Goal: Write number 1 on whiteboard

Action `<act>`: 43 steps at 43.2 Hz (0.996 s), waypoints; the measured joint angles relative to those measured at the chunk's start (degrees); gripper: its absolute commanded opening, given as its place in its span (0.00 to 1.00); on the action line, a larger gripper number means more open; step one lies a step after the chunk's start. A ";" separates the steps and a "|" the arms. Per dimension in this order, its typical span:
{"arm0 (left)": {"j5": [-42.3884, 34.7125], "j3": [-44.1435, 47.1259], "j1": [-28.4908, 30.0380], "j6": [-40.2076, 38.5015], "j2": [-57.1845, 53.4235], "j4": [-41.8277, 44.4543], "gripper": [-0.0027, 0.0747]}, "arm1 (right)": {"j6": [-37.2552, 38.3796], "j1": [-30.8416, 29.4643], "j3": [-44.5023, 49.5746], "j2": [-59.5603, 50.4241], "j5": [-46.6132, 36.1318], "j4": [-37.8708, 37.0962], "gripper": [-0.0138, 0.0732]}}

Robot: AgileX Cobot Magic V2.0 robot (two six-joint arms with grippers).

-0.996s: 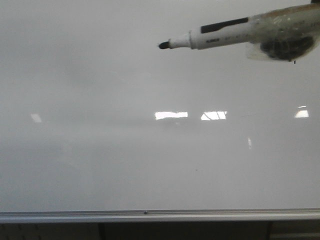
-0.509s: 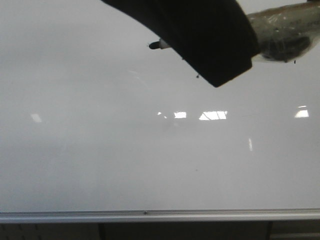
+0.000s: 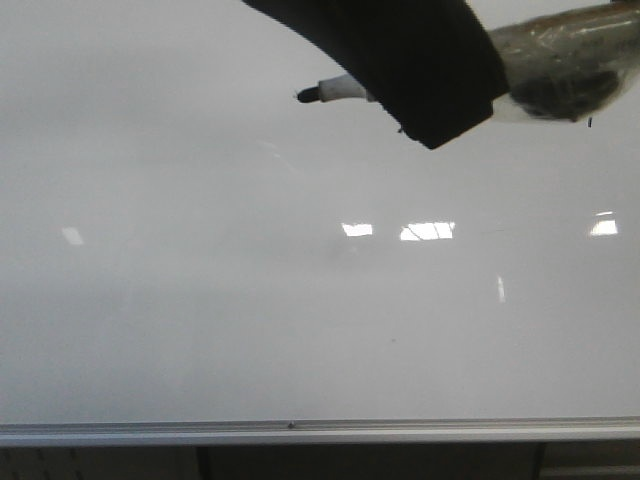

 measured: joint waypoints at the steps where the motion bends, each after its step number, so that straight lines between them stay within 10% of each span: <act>1: 0.00 0.00 0.27 -0.99 0.00 0.52 0.01 | 0.21 -0.11 -0.04 -0.14 -0.11 -0.10 0.74; 20: -7.93 11.37 22.11 -40.50 -14.25 23.17 0.01 | 13.39 -14.98 1.40 -12.09 -0.95 -7.03 0.75; 32: -36.70 29.01 39.72 -48.73 -17.40 22.73 0.01 | 13.67 -17.17 3.37 -13.05 -2.69 -7.25 0.75; 43: -52.23 30.57 42.25 -49.26 -8.25 20.76 0.01 | 13.67 -17.17 3.78 -13.05 -3.48 -7.25 0.75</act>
